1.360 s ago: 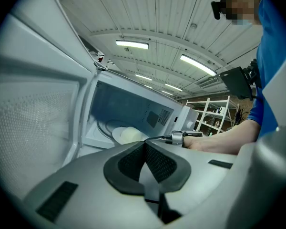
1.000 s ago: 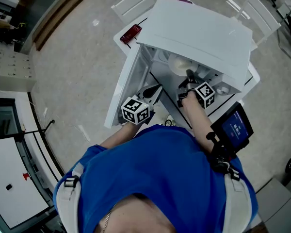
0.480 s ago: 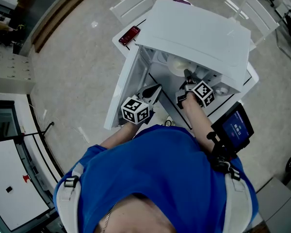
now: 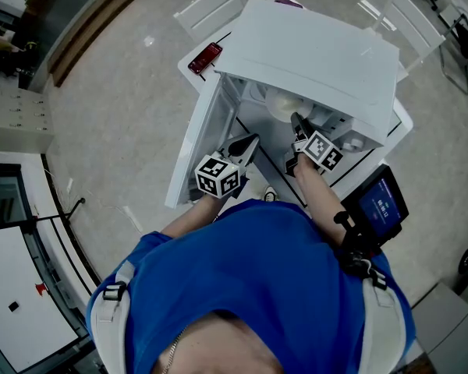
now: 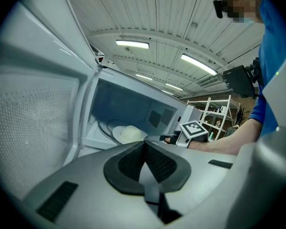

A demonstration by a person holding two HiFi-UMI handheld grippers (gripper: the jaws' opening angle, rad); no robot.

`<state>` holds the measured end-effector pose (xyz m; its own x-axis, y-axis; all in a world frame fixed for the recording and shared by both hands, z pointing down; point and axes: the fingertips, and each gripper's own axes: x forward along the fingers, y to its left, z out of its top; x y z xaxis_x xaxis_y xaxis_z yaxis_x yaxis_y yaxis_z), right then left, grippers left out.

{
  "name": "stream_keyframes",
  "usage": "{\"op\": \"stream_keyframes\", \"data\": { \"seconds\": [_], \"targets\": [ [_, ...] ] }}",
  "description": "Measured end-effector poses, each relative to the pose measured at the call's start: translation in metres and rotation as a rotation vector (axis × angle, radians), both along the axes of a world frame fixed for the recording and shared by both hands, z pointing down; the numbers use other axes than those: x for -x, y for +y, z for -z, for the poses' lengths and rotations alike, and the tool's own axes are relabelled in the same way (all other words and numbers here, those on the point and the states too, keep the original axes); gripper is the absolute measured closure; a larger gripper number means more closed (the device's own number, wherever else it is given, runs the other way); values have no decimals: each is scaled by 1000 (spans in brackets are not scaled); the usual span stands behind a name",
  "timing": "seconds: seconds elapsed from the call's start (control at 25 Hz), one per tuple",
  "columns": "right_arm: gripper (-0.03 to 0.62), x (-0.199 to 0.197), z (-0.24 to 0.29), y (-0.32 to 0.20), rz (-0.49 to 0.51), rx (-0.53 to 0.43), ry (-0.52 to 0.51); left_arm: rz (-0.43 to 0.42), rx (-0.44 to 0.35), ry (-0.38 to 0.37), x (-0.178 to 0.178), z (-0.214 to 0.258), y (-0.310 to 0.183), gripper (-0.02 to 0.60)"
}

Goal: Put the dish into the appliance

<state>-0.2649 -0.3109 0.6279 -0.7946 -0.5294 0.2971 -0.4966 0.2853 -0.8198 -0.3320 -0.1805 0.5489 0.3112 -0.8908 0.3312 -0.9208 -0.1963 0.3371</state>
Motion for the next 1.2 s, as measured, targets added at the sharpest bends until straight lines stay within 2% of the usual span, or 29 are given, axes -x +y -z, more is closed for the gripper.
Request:
{"op": "stream_keyframes", "data": {
  "seconds": [0.2, 0.48, 0.88, 1.2],
  "targets": [
    [447, -4, 1, 3, 51, -73, 93, 1, -4, 1, -2, 1, -2, 574],
    [445, -8, 6, 14, 157, -260, 304, -5, -12, 3, -5, 1, -4, 574],
    [445, 3, 9, 25, 289, -474, 487, -8, -15, 5, -3, -5, -9, 574],
    [445, 7, 10, 18, 311, -518, 593, -4, -13, 3, -2, 0, -4, 574]
  ]
}}
